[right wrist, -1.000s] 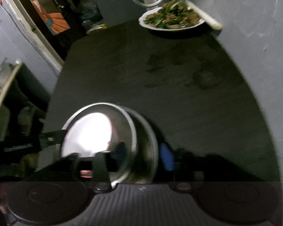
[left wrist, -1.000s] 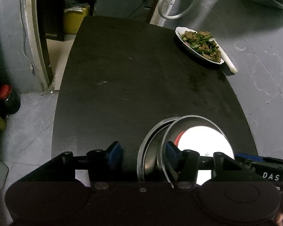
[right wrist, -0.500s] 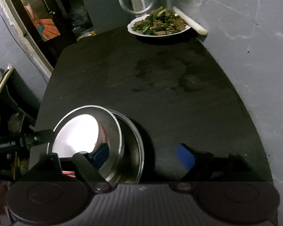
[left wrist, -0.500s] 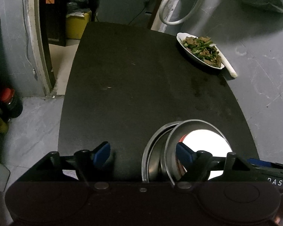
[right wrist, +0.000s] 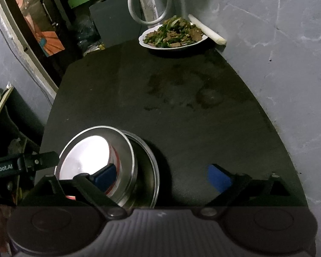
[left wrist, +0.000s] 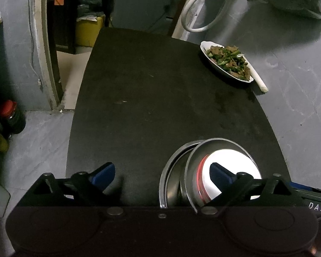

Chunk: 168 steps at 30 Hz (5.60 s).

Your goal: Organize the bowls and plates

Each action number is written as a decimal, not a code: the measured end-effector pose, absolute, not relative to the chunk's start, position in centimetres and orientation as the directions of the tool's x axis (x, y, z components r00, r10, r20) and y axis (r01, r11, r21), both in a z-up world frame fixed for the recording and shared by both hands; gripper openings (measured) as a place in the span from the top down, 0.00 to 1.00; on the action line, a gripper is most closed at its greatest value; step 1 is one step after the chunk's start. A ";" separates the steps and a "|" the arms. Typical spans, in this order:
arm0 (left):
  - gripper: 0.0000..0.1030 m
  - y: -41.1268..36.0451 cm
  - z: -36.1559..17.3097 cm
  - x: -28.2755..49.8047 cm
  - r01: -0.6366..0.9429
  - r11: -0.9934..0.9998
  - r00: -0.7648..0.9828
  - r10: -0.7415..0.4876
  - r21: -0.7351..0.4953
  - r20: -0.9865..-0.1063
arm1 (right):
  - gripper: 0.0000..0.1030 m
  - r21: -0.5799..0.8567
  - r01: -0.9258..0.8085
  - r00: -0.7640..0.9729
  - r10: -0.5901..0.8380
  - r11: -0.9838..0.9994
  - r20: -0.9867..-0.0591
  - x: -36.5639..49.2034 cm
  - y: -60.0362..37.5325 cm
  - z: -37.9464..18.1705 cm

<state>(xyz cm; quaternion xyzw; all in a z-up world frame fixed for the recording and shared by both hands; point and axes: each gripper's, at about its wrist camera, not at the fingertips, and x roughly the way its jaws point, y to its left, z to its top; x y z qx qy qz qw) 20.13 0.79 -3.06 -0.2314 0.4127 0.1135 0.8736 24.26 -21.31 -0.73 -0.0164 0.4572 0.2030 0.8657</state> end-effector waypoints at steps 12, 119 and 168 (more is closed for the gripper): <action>0.01 0.6 -2.3 19.0 -0.405 0.853 0.667 0.027 -0.331 -0.745 | 0.00 0.188 -0.380 0.540 0.382 0.906 -0.750 23.3 -21.9 0.1; 0.01 1.6 -2.5 -6.8 -0.141 0.981 0.845 0.049 -0.134 -0.533 | 0.00 0.125 -0.275 0.827 0.301 0.953 -0.475 -5.2 -21.2 -0.7; 0.01 0.6 -3.6 -5.9 -0.124 0.985 0.826 0.035 -0.121 -0.562 | 0.00 0.081 -0.309 0.818 0.308 0.948 -0.485 -5.1 -21.7 -2.0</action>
